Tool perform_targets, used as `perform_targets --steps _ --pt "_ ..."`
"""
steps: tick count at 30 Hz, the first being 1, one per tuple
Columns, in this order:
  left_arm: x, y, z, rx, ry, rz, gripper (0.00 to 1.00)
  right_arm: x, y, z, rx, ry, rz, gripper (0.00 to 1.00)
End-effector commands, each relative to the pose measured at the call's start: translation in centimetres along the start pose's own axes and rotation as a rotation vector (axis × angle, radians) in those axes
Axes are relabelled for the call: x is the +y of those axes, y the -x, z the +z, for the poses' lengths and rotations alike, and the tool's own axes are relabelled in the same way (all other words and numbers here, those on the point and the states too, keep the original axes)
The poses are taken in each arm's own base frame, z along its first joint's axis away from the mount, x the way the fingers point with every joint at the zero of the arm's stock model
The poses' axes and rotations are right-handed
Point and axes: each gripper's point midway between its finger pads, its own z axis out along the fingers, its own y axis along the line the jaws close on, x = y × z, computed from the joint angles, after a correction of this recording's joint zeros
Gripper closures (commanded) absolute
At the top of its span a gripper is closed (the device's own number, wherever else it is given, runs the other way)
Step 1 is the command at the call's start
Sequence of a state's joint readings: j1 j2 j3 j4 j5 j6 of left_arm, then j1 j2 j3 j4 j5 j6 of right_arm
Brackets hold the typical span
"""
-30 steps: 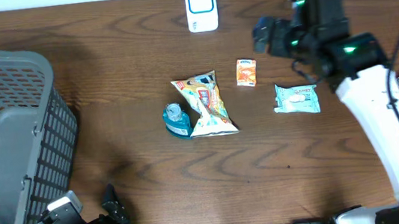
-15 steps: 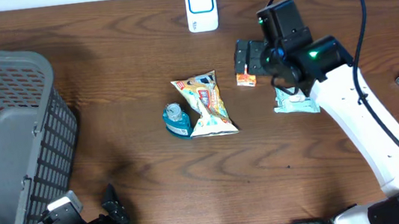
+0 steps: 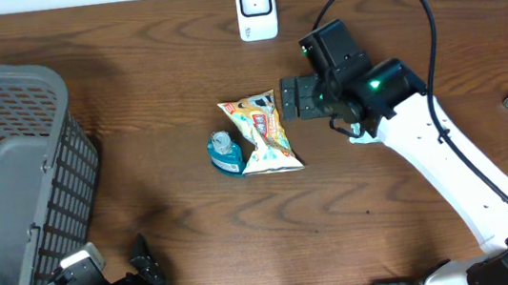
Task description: Scan the item barcode
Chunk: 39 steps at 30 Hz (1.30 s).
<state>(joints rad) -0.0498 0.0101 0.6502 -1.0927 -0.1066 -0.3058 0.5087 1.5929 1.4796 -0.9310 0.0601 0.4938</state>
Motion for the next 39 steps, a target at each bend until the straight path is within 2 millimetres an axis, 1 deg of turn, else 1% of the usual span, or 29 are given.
perform_targets --steps 1,6,9,16,22,28,32,34,38,39 --pt "-0.1 0.2 -0.2 -0.011 -0.010 0.016 0.01 0.2 -1.2 0.6 0.027 -0.014 -0.013 0.01" --pt "-0.1 0.2 -0.2 -0.011 -0.010 0.016 0.01 0.2 -2.3 1.2 0.054 -0.021 -0.028 0.01" --pt "-0.1 0.2 -0.2 -0.011 -0.010 0.016 0.01 0.2 -2.5 1.4 0.058 -0.023 -0.029 0.01" --pt "-0.1 0.2 -0.2 -0.011 -0.010 0.016 0.01 0.4 -2.1 1.4 0.041 -0.012 -0.028 0.01" --pt "-0.1 0.2 -0.2 -0.011 -0.010 0.016 0.01 1.1 -1.1 1.4 0.000 0.012 -0.025 0.01" --pt "-0.1 0.2 -0.2 -0.011 -0.010 0.016 0.01 1.0 -1.3 1.5 0.009 0.012 -0.025 0.01" --pt "-0.1 0.2 -0.2 -0.011 -0.010 0.016 0.01 1.1 -2.9 2.0 0.073 0.028 0.002 0.01" --pt "-0.1 0.2 -0.2 -0.011 -0.010 0.016 0.01 0.5 -4.0 2.7 0.113 0.003 0.040 0.01" --pt "-0.1 0.2 -0.2 -0.011 -0.010 0.016 0.01 -0.7 -6.4 4.2 0.180 -0.038 0.037 0.01" --pt "-0.1 0.2 -0.2 -0.011 -0.010 0.016 0.01 -1.4 -7.6 5.0 0.206 -0.054 0.036 0.01"
